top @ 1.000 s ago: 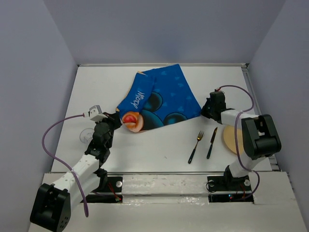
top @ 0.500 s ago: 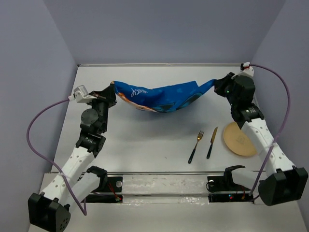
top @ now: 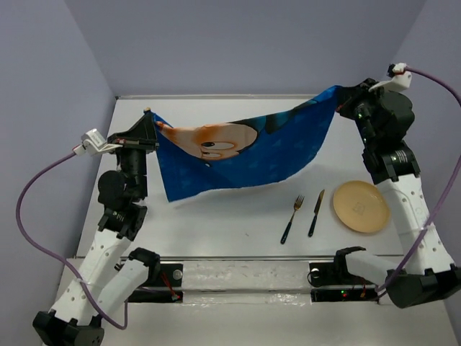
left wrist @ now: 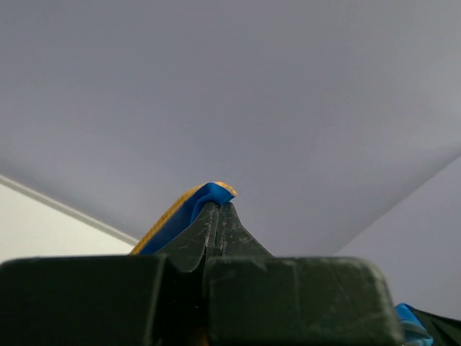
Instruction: Set the dinner table for one person
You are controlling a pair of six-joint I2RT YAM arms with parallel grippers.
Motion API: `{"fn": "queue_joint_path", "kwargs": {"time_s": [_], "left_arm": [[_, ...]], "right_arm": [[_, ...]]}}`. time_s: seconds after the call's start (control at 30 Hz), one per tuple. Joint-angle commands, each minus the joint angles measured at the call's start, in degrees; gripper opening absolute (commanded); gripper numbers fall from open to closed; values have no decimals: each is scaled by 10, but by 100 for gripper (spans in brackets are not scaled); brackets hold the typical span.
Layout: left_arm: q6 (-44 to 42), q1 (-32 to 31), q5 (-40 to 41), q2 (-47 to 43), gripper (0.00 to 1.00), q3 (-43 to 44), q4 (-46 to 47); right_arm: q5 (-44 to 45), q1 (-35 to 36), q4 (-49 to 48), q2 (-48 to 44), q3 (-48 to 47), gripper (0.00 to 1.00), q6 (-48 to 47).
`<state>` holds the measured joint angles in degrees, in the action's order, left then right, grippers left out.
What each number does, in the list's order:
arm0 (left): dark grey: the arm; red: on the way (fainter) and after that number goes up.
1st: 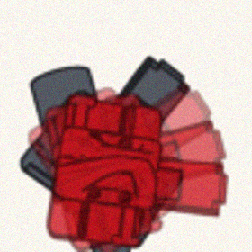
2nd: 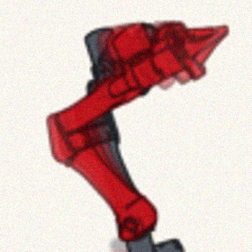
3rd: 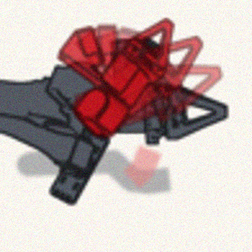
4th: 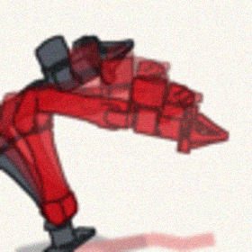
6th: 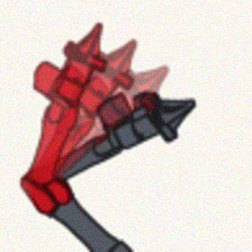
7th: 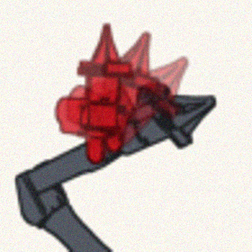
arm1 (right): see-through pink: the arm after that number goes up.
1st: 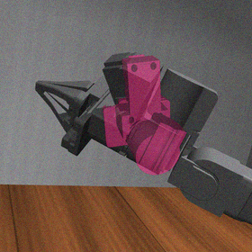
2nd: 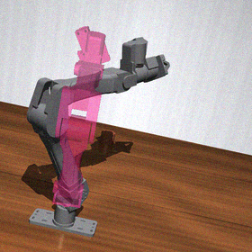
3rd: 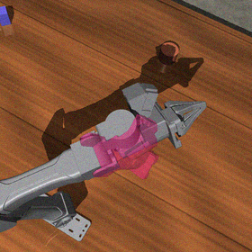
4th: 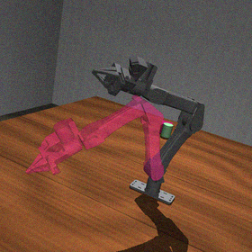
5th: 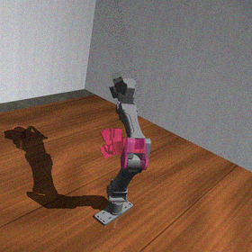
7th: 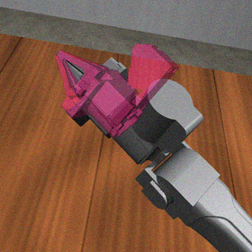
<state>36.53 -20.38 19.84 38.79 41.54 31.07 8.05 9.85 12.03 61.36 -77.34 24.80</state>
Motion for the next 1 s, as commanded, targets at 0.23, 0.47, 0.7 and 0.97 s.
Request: {"fn": "queue_joint_path", "kwargs": {"time_s": [0.23,0.47,0.7,0.97], "left_arm": [[-31,36,-1,194,0,111,49],[-23,116,-85,310,0,300,-2],[2,120,-107,281,0,237,13],[64,125,-126,232,0,-64,109]], "right_arm": [[31,3,-10,204,-165,0,-47],[25,-27,53,328,-407,0,-72],[-6,-27,15,283,-263,0,-59],[-37,-27,-113,214,96,0,13]]}}
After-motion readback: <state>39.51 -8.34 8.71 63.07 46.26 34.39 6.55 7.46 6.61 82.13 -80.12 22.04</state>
